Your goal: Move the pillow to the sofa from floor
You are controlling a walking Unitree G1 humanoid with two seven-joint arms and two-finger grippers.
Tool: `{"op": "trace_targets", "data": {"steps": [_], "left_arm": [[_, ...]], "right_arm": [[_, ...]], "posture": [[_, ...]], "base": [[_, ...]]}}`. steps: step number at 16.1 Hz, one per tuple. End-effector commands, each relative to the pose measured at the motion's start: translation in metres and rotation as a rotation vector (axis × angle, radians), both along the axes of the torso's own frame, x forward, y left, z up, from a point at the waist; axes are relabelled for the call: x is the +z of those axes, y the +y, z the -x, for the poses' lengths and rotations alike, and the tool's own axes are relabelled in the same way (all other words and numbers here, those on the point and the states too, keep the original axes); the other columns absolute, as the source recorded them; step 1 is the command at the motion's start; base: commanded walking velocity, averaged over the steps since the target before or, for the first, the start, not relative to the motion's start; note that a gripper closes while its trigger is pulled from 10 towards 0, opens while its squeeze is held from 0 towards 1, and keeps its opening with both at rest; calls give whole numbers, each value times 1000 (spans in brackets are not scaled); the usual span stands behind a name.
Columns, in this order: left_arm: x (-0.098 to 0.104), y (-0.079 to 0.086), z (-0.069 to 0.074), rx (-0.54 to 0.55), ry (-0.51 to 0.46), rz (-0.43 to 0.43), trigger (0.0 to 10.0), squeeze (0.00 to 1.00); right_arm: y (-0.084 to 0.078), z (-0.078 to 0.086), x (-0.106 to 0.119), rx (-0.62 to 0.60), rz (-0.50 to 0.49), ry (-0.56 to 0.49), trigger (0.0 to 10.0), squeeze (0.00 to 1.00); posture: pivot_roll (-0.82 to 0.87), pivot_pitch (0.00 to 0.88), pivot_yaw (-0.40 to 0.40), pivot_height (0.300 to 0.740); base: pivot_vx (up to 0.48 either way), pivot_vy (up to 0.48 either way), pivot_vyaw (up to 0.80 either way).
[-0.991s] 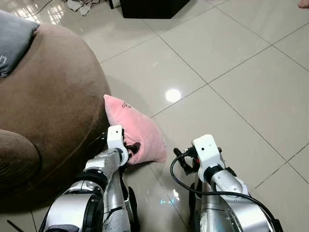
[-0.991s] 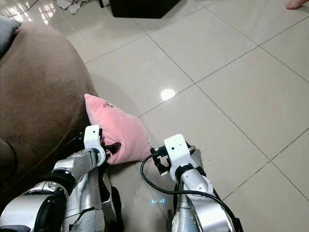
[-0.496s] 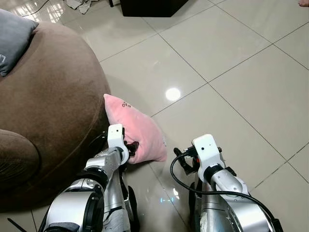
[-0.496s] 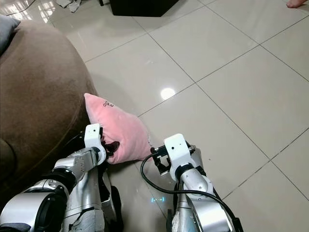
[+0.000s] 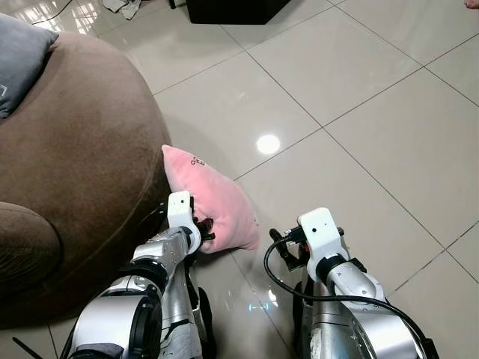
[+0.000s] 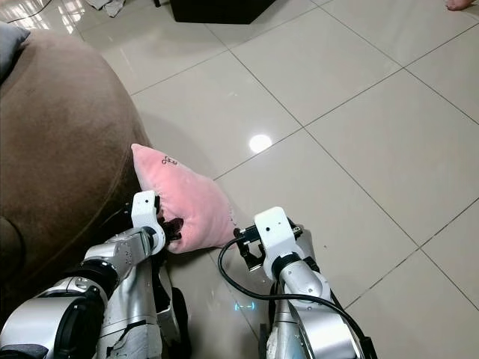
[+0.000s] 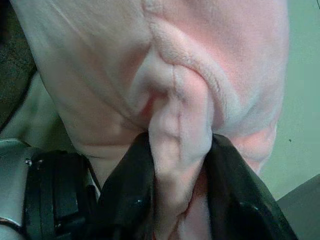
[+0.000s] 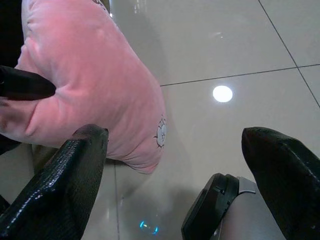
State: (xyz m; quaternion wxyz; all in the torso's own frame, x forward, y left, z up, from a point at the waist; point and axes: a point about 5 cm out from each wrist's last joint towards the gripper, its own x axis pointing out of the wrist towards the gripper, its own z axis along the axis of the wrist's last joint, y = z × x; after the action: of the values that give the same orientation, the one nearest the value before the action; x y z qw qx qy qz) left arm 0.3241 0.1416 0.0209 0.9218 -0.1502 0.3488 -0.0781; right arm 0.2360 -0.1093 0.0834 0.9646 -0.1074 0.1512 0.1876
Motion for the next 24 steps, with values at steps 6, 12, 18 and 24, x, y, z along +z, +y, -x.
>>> {"op": "trace_targets", "data": {"steps": [6,12,18,24], "left_arm": [[-5,-6,5,-19,30,55,0,0],[6,-17,-2,-65,-48,168,0,0],[95,-41,-36,-137,-381,497,0,0],[168,0,2,-108,-923,86,10000,0]], "right_arm": [[1,3,-2,12,7,11,10000,0],[-4,2,-5,-9,16,8,10000,0],[-13,-2,12,-23,20,-82,10000,0],[-33,-9,42,-209,-77,-240,10000,0]], "posture": [[-57,265,89,480],[-60,220,90,480],[-98,109,79,480],[-93,14,51,500]], "base": [[0,0,0],[0,0,0],[0,0,0],[0,0,0]]}}
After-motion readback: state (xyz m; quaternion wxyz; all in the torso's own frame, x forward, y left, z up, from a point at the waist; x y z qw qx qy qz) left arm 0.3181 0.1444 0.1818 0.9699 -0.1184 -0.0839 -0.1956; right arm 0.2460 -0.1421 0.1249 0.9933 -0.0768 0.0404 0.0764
